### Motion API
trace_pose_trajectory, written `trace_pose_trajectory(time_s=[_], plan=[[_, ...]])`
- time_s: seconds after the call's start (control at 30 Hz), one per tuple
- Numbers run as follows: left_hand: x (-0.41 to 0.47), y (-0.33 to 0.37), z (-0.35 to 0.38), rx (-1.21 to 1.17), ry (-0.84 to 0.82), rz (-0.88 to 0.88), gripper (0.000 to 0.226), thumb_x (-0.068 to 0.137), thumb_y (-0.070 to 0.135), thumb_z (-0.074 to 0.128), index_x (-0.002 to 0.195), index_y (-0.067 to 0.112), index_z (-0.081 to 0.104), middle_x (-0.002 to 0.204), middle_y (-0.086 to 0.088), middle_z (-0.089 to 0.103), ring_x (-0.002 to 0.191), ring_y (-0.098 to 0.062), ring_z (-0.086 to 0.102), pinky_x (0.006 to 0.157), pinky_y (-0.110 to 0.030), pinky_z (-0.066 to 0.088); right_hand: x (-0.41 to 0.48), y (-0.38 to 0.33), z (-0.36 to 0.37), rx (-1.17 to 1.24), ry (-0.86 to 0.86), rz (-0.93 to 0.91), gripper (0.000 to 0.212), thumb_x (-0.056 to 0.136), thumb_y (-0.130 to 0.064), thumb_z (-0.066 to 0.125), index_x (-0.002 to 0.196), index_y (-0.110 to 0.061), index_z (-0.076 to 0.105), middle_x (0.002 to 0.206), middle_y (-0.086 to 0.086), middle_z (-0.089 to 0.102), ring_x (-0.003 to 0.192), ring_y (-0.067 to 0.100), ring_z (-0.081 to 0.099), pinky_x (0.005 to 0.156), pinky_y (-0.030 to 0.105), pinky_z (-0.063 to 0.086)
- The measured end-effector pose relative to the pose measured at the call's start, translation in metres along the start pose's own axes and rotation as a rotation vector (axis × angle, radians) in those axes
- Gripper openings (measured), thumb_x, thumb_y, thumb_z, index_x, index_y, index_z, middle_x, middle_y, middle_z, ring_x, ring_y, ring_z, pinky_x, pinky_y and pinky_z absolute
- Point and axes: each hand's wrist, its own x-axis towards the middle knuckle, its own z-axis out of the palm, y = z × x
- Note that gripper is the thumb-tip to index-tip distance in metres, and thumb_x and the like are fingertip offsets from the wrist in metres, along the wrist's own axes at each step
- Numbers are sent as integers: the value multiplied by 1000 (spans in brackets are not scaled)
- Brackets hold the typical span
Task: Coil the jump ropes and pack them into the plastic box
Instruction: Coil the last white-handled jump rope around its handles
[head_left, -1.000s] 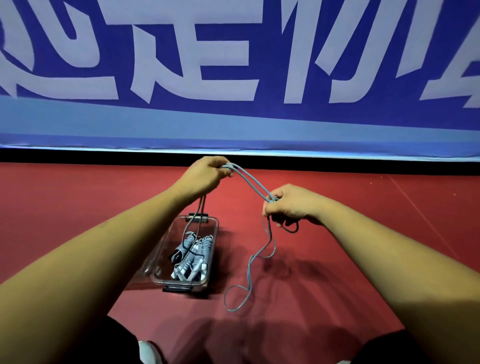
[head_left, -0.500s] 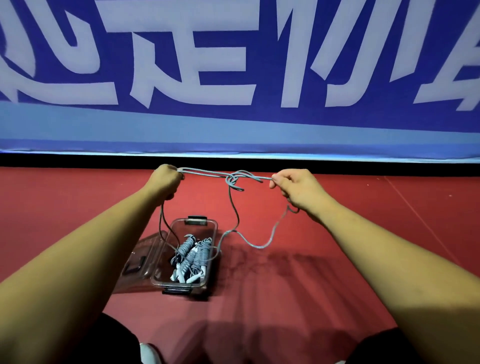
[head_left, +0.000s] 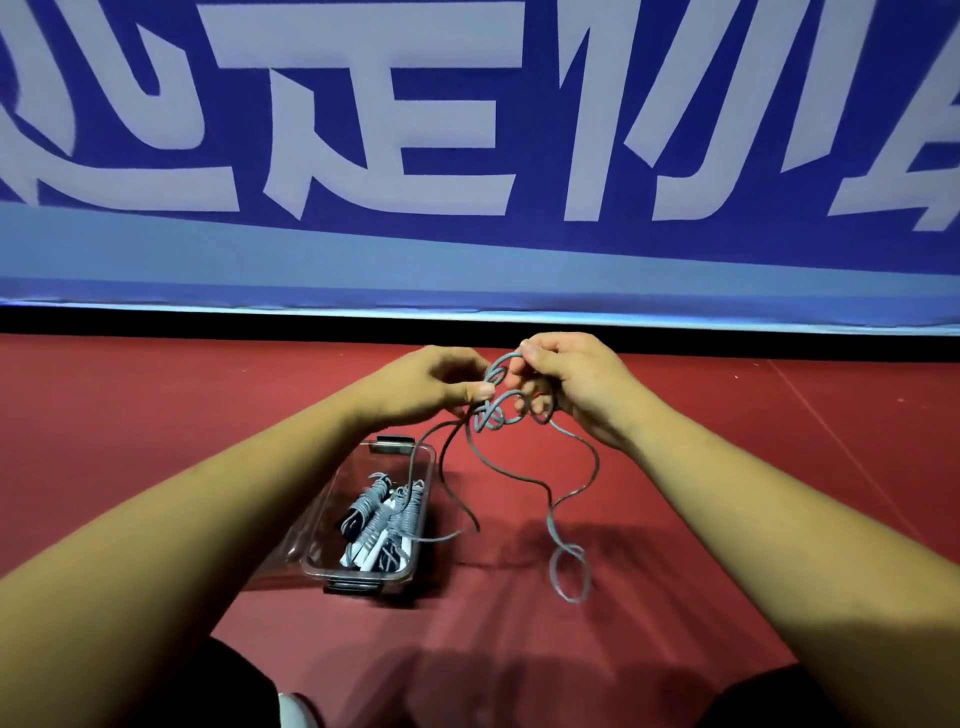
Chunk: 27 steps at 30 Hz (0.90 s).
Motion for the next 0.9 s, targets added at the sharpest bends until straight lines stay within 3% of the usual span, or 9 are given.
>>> trace_pose_trajectory(time_s=[0.13, 0.27, 0.4, 0.53, 0.67, 0.8, 0.9], plan=[[0, 5, 1, 163, 172, 33, 16, 94, 23, 65, 83, 11, 67, 68, 9, 63, 63, -8, 63, 66, -30, 59, -2, 1, -4, 14, 73, 36, 29, 103, -15, 43, 77, -7, 53, 64, 7, 55, 48, 16, 58, 41, 21, 36], [2, 8, 4, 293, 308, 108, 15, 93, 24, 67, 81, 16, 70, 75, 7, 66, 63, 5, 55, 66, -15, 43, -3, -5, -6, 70, 60, 62, 26, 102, -21, 45, 83, -8, 56, 65, 8, 51, 39, 10, 38, 37, 17, 21], [5, 9, 4, 56, 517, -75, 26, 91, 15, 61, 65, 14, 63, 56, 7, 59, 49, -3, 45, 55, -25, 35, -6, -4, -1, -69, -68, 42, 25, 99, -30, 52, 100, -6, 59, 61, 8, 51, 40, 10, 31, 44, 23, 19], [7, 10, -1, -333, 603, -261, 22, 90, 8, 48, 70, 10, 59, 64, -8, 58, 47, -10, 50, 50, -25, 29, -9, 2, 0, -388, -90, -26, 14, 88, -17, 70, 92, -5, 63, 63, 8, 56, 46, 12, 45, 44, 21, 35], [7, 10, -10, -874, 541, -298, 17, 92, 7, 42, 81, 10, 54, 66, -7, 55, 58, -16, 52, 54, -25, 32, -8, -3, -10, -222, -56, -105, 2, 88, 0, 65, 88, 0, 63, 65, 10, 57, 47, 13, 51, 55, 24, 46], [6, 14, -4, -803, 455, -271, 22, 95, 7, 43, 77, 13, 54, 55, 3, 49, 53, -11, 43, 53, -22, 30, -12, 0, -6, -77, -120, -5, 17, 94, -13, 61, 80, -3, 59, 56, 12, 52, 37, 14, 39, 48, 25, 46], [1, 21, 0, -699, 351, -220, 25, 100, 5, 45, 77, 11, 50, 57, -1, 54, 50, -13, 48, 48, -22, 37, -12, 5, -5, -273, -35, 34, 24, 92, -33, 65, 93, -10, 56, 55, 10, 52, 38, 15, 40, 40, 21, 35]])
